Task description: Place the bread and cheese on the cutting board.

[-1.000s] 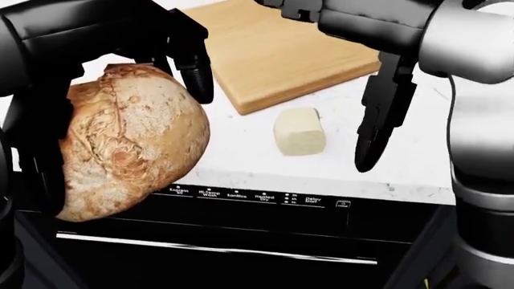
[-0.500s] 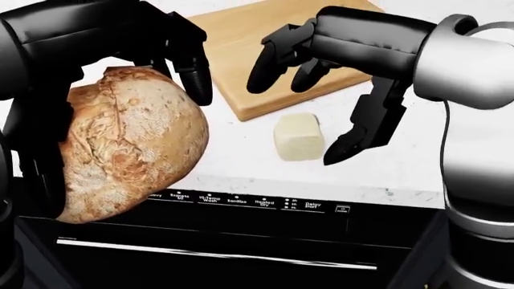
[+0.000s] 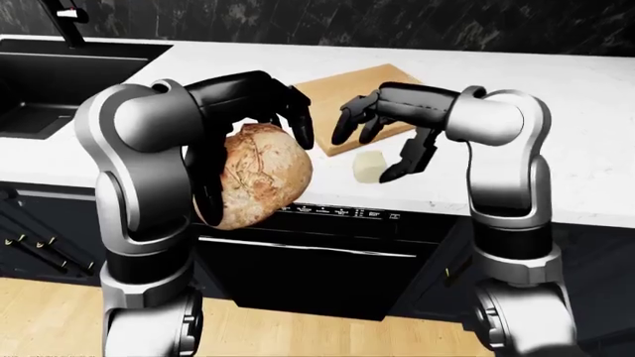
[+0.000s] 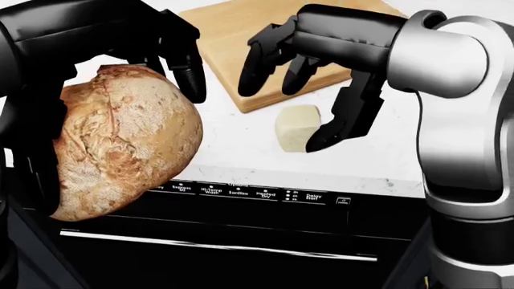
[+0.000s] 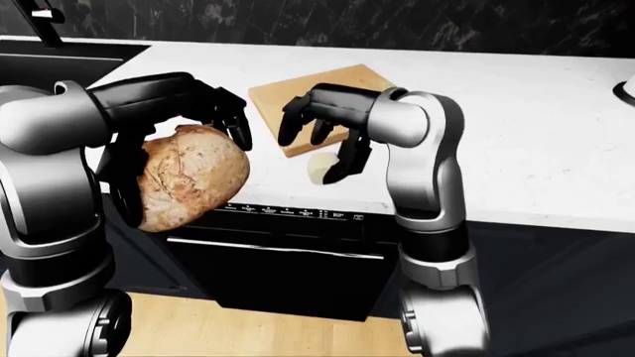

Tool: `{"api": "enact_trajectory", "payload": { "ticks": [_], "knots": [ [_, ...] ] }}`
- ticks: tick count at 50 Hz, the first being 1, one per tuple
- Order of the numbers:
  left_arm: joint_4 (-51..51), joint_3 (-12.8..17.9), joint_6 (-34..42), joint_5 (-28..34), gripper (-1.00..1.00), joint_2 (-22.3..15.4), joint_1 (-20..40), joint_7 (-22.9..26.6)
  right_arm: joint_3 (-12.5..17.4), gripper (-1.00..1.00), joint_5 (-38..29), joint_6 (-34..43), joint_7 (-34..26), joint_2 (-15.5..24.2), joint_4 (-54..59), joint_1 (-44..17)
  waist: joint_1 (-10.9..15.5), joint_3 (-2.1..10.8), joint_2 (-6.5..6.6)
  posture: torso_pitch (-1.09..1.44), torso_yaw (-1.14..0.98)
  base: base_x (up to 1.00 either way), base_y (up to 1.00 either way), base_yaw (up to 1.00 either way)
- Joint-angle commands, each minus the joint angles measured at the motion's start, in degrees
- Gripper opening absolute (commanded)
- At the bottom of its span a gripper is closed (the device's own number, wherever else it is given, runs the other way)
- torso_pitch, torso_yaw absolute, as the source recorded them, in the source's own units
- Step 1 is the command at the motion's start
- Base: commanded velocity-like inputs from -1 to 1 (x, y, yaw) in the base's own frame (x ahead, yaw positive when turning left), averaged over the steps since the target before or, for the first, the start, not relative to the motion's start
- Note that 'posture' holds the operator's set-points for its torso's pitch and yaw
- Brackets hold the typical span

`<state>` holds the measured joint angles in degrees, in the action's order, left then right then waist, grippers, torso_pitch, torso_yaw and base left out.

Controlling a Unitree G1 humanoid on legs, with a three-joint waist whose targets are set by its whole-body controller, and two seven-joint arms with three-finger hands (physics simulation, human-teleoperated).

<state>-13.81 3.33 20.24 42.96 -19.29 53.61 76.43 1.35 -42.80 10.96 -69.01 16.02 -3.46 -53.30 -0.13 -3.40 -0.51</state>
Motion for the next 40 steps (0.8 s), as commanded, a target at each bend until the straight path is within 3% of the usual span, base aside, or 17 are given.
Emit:
{"api": "enact_trajectory", "payload": {
  "ticks": [1,24,40],
  "knots": [
    [-1.17,0.77,-0.34,-0.06,-1.00,-0.49,1.80,-0.80,0.92,0.10,-0.05,-0.41,1.13,0.34,-1.67,-1.99,-0.01,1.76,0.07,0.00,0.00,0.00,0.00,0.00],
    [-1.19,0.86,-0.48,-0.31,-1.00,-0.67,1.41,-1.00,0.58,0.11,-1.31,-3.38,2.96,-0.02,2.36,-1.37,-0.02,1.96,0.10,0.00,0.00,0.00,0.00,0.00],
    [-1.24,1.11,-0.70,-0.79,-1.00,-0.98,0.82,-1.28,0.03,0.11,-3.19,-6.34,4.76,0.21,11.53,-5.05,-0.09,1.92,0.17,0.00,0.00,0.00,0.00,0.00]
  ]
}}
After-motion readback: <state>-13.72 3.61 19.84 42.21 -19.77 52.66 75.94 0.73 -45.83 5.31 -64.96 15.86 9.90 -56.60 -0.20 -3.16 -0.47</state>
